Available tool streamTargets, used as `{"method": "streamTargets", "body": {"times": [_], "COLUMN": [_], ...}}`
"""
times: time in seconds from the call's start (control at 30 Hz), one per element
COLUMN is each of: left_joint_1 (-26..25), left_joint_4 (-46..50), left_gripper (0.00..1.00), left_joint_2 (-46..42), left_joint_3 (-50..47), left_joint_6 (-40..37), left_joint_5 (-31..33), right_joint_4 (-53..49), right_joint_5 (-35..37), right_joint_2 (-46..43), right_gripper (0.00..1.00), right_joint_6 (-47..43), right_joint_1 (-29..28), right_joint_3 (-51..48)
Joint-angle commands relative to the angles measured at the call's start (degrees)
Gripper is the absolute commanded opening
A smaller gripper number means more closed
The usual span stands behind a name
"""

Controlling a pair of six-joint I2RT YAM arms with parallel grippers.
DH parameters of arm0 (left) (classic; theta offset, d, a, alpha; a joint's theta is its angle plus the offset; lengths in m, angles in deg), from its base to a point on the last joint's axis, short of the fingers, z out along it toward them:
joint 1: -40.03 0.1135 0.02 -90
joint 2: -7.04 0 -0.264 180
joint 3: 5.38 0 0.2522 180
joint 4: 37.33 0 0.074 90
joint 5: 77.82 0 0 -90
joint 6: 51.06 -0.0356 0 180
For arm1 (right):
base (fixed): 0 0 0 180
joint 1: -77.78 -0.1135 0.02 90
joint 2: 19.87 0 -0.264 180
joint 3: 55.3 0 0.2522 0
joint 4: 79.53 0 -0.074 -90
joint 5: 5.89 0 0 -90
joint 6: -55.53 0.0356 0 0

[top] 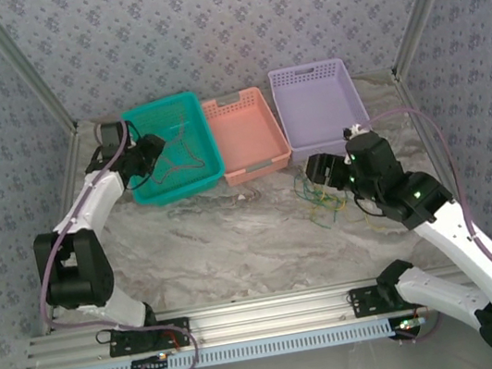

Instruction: Untangle the cables

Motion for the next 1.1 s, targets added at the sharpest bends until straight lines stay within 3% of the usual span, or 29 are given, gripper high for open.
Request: {"method": "streamTargets", "body": {"times": [0.0, 0.07, 0.17, 0.33, 0.47, 0.57, 0.7, 0.83, 0.9, 1.07], "left_joint_1": [-1.0, -2.7, -7.1, -19.0, -32.0, -40.1, -46.4, -49.8, -50.3, -50.0], "left_joint_4": [3.3, 4.5, 9.1, 12.6, 7.5, -4.3, -14.7, -18.3, -17.5, -17.6], "left_gripper": [0.66, 0.72, 0.75, 0.7, 0.6, 0.52, 0.45, 0.43, 0.44, 0.38], "left_joint_2": [-4.5, -7.8, -12.4, -18.1, -21.1, -21.3, -14.1, -2.6, 3.3, 15.3], "left_joint_3": [1.8, 2.4, 5.1, 4.0, -3.8, -12.6, -15.8, -9.4, -4.6, 5.5], "left_joint_6": [-3.5, -5.1, -8.2, -9.9, -7.7, -4.1, -3.7, -6.8, -8.1, -10.5], "left_joint_5": [0.9, 2.3, 6.2, 11.2, 13.7, 14.0, 12.4, 10.4, 9.8, 8.2], "right_joint_4": [-3.4, -2.6, -0.6, 4.9, 10.9, 15.2, 19.4, 19.9, 19.3, 18.9], "right_joint_5": [4.4, 4.2, 2.6, -0.8, -1.6, -2.6, -3.9, -1.6, -0.5, -1.7], "right_joint_2": [-0.7, -0.7, 0.8, 7.0, 13.3, 17.8, 23.5, 24.8, 23.8, 17.9], "right_gripper": [0.79, 0.79, 0.77, 0.72, 0.66, 0.59, 0.45, 0.14, 0.03, 0.0], "right_joint_6": [2.7, 3.1, 3.1, 2.4, 2.0, 1.4, 0.6, -1.1, -2.0, -3.9], "right_joint_1": [1.6, 3.7, 6.9, 7.8, 7.1, 7.2, 7.8, 7.8, 7.8, 8.0], "right_joint_3": [-3.9, -7.6, -11.7, -15.7, -17.5, -17.6, -17.3, -17.9, -18.7, -22.6]}}
